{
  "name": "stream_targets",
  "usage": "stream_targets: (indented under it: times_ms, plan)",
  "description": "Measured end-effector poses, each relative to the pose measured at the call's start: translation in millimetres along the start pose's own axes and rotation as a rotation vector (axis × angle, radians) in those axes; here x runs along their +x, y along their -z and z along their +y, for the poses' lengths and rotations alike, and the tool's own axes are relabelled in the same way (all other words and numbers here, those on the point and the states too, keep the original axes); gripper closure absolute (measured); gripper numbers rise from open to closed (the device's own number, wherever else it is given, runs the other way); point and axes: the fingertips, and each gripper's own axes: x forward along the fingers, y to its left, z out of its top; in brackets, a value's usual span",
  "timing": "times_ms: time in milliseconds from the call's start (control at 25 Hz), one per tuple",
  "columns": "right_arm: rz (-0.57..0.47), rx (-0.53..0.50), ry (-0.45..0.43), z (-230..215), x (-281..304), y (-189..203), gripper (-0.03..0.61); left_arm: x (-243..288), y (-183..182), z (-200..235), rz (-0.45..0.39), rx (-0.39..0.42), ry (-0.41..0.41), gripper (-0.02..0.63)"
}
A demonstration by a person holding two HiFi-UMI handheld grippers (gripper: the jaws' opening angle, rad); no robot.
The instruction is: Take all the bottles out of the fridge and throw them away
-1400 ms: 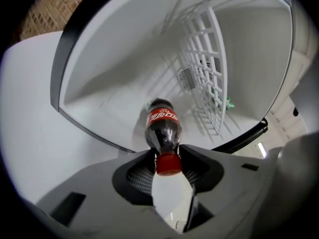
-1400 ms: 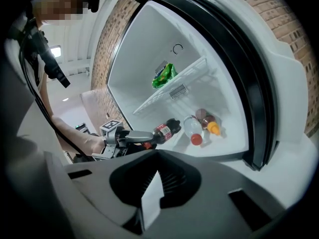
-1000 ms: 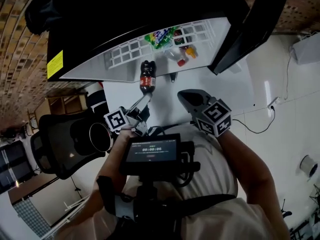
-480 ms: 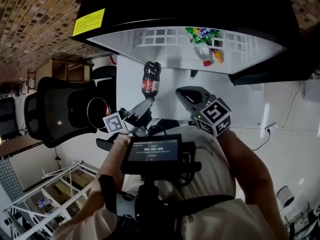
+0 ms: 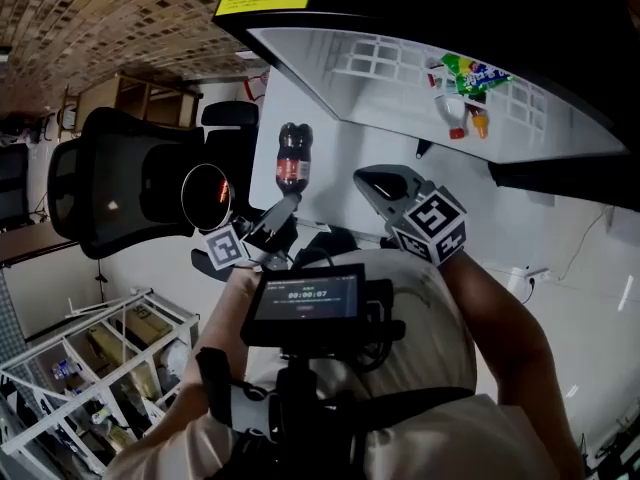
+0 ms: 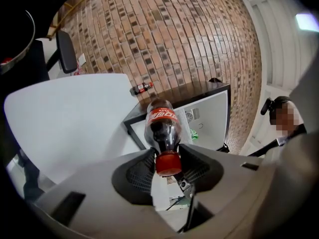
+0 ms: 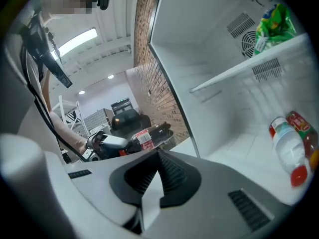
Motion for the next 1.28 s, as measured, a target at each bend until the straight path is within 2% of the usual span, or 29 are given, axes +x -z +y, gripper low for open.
stream_targets:
  times_ms: [280, 400, 600, 800, 1120, 1280]
  plan:
    - [0.026, -0.045, -0.036, 49, 67, -23, 0.577, -59, -34, 15, -0.026, -0.024, 0.023, 0.446]
    - [0.059, -0.065, -0.073, 69, 88, -20, 0.577, -81, -38, 20, -0.044, -0.034, 0.031, 0.446]
    - [0.108, -0.069, -0.098, 91, 115, -15, 0.577, -121, -44, 30, -0.072, -0.007, 0.016, 0.446]
    - [0.165, -0.083, -0.172, 117, 160, -2, 0.577, -172, -52, 58, -0.162, -0.019, -0.027, 0.446]
    - [0.247, -0.084, -0.294, 157, 218, 13, 0.577, -244, -54, 103, -0.33, -0.06, -0.139, 0.446]
    - [0.293, -0.077, -0.328, 165, 242, 22, 0.577, -269, -58, 141, -0.377, -0.09, -0.244, 0.446]
